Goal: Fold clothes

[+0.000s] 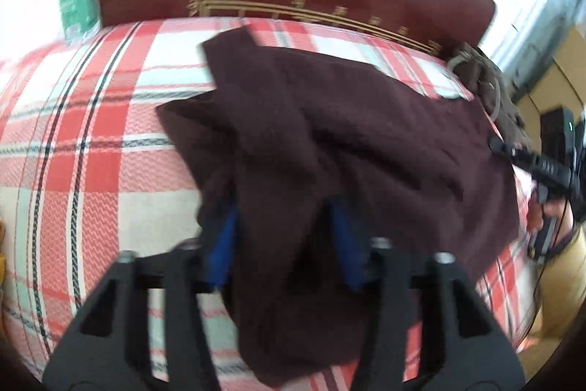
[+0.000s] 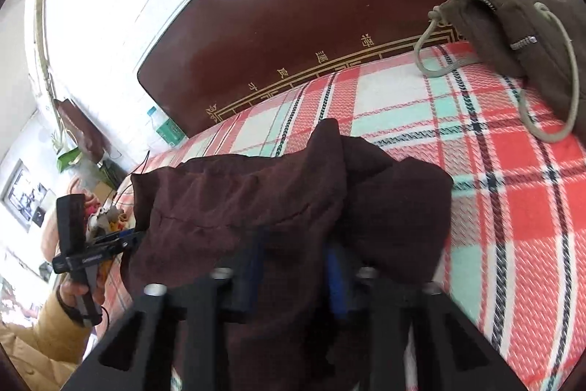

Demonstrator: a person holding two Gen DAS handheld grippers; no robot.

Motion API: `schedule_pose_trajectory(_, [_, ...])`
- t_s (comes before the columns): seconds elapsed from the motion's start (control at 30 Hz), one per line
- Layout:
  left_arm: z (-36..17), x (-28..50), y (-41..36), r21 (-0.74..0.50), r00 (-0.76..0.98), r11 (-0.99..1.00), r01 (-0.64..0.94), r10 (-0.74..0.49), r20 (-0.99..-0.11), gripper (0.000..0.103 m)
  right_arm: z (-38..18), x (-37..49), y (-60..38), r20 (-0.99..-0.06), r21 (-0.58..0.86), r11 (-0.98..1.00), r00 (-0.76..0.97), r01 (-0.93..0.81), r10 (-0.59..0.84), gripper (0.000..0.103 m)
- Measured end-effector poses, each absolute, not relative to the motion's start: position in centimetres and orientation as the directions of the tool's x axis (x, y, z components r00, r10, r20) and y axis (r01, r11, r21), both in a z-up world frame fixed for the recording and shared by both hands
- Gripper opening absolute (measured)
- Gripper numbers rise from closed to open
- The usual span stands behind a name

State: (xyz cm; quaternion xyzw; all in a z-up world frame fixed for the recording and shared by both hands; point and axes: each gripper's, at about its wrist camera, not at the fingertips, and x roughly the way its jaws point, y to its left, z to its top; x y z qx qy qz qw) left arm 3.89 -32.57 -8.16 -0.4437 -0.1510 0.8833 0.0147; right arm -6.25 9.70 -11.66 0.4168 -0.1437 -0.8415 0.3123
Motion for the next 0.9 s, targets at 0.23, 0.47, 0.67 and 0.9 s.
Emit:
schedule_pose_trajectory(0.23, [-9.0, 2.8, -37.1, -0.436, -0.611, -0.875, 0.212, 0.229, -0.758, 0.029, -12.3, -7.7, 11.2, -0.588, 0.559, -0.747, -0.463, 0.359, -0.663, 0.009])
schedule_pose_trajectory(0.47, [-8.4, 4.0, -38.1, -0.498, -0.659, -0.839, 0.220, 0.248, -0.710, 0.038, -12.8, -7.5, 12.5, -0.584, 0.583, -0.753, -0.486, 0.306, -0.649, 0.009])
schedule_pose_trajectory(0.67, [-4.2, 5.2, -34.0, -0.273, -0.714, -0.956, 0.108, 0.116, -0.690, 0.061, -10.3, -6.1, 13.0, -0.594, 0.502, -0.814, -0.568, 0.293, -0.570, 0.023])
schedule_pose_trajectory(0.9, [-5.1, 2.9, -30.2, -0.219, -0.679, -0.974, -0.066, 0.204, -0.705, 0.066, -8.7, -5.5, 7.9, -0.595, 0.414, -0.784, -0.514, 0.462, -0.617, 0.033])
